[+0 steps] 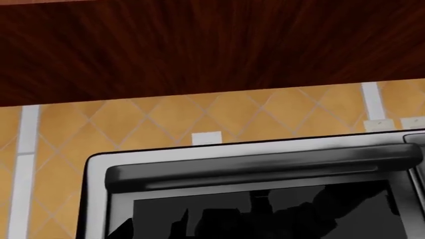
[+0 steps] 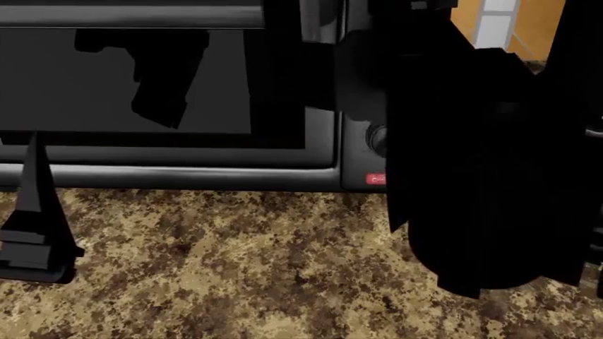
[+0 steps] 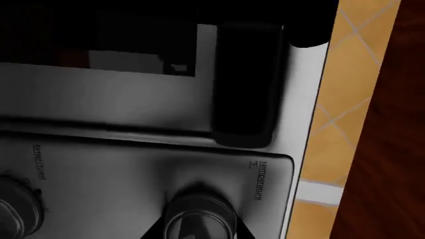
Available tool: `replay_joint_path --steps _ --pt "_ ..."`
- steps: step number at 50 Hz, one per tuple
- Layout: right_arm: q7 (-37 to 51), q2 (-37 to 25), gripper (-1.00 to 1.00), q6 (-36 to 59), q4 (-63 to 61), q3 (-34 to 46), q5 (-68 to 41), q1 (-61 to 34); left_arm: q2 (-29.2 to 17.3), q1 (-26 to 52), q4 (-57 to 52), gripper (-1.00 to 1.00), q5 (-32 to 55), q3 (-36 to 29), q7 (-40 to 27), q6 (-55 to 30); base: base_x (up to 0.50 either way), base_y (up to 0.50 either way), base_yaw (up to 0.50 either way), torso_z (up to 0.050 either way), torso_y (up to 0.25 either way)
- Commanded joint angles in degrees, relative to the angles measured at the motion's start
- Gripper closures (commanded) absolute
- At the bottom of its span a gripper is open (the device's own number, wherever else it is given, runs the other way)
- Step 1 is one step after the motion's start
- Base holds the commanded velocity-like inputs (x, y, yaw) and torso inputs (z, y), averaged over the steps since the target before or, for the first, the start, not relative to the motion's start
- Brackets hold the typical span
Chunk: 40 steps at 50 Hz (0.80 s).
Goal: Decrease the toaster oven temperature.
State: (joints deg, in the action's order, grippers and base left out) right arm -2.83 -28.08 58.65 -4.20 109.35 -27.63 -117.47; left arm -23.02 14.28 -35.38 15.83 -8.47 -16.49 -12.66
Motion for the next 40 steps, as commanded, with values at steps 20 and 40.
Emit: replay_joint_path --steps 20,40 --pt "-3.87 7.34 1.00 -4.45 -4.07 10.06 10.97 -2.92 -0.27 -1.01 0.31 -1.00 0.45 0.53 -0.65 1.20 0.01 0.00 0.01 0.000 0.000" --pt "-7.47 8.55 1.00 -13.59 -7.46 19.54 18.71 -6.46 -0.38 -1.83 0.54 -1.00 0.56 0.62 -1.16 1.64 0.01 0.00 0.01 -0.001 0.000"
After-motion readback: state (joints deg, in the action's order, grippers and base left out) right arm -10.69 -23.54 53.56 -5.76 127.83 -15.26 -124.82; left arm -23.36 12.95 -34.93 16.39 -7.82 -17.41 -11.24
